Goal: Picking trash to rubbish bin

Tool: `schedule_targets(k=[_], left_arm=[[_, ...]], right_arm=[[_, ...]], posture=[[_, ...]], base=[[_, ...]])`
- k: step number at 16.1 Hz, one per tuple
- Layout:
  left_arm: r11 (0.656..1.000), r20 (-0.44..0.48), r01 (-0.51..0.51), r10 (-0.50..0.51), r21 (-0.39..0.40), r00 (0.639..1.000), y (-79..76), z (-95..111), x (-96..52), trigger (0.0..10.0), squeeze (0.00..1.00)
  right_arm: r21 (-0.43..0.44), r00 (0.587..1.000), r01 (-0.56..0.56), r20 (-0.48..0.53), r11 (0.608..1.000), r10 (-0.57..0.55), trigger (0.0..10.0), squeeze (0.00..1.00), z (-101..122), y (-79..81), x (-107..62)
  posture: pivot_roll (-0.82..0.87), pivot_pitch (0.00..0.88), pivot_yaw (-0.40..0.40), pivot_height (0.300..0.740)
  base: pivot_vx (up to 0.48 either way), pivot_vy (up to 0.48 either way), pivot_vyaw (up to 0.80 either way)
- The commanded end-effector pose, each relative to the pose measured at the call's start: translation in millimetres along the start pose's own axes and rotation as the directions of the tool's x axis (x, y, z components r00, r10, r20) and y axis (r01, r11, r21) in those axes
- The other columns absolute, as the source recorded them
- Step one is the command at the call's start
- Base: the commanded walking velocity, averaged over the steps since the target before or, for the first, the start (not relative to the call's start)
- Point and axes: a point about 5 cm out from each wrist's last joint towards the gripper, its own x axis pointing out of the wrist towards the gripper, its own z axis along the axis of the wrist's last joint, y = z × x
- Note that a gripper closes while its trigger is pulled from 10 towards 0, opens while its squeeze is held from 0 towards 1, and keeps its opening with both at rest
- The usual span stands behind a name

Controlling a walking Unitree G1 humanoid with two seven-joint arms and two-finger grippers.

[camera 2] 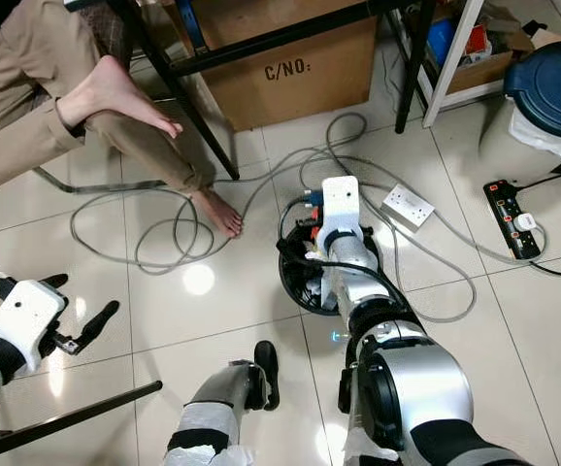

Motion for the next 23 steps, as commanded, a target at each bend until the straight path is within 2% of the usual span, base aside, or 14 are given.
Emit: schedule_targets(k=[1, 2, 3, 15, 18, 20, 23], left_arm=[[1.000, -0.049, -0.001, 0.001, -0.006, 0.999, 1.0, -10, -9.2, 10.0, 0.00], [1.000, -0.050, -0.002, 0.001, -0.009, 0.999, 0.3, -9, -8.9, 10.0, 0.00], [1.000, -0.049, -0.001, 0.001, -0.010, 0.999, -0.1, -9, -8.1, 10.0, 0.00], [1.000, -0.053, 0.001, -0.001, -0.016, 0.999, -2.2, -9, -3.3, 10.0, 0.00], [1.000, -0.038, 0.001, -0.002, -0.024, 0.999, -4.9, -8, 2.5, 10.0, 0.00], [0.999, -0.020, 0.001, -0.002, -0.037, 1.000, -9.6, -6, 11.7, 10.0, 0.00], [0.997, 0.027, 0.039, -0.037, -0.066, 0.999, -26.8, 1, 26.8, 10.0, 0.00]], right_arm=[[0.009, 0.999, -0.022, -0.050, 1.000, 0.022, 10.0, 0.00, -13, 9.9, -3.4], [0.006, 0.998, -0.022, -0.055, 1.000, 0.022, 10.0, 0.76, -15, 10.7, -4.1], [0.000, 0.998, -0.017, -0.058, 1.000, 0.017, 10.0, 1.00, -17, 10.1, -4.6], [-0.003, 0.998, -0.009, -0.055, 1.000, 0.009, 10.0, 1.00, -19, 3.4, -5.6], [-0.013, 0.999, -0.004, -0.050, 1.000, 0.003, 10.0, 1.00, -19, -1.6, -6.1], [-0.021, 0.999, 0.007, -0.039, 1.000, -0.008, 10.0, 1.00, -17, -7.7, -5.9], [-0.023, 1.000, 0.022, -0.008, 0.999, -0.022, 10.0, 1.00, -12, -17.3, -5.7]], posture=[[0.39, 0.505, 0.206, 0.740], [0.39, 0.505, 0.206, 0.740], [0.39, 0.505, 0.206, 0.740], [0.37, 0.501, 0.202, 0.740], [0.35, 0.486, 0.190, 0.740], [0.32, 0.456, 0.173, 0.740], [0.27, 0.414, 0.157, 0.740]], base=[[0.000, 0.000, 0.00], [0.000, 0.000, 0.00], [0.000, 0.000, 0.00], [0.000, 0.000, 0.00], [0.000, 0.000, 0.00], [0.000, 0.000, 0.00], [0.000, 0.000, 0.00]])
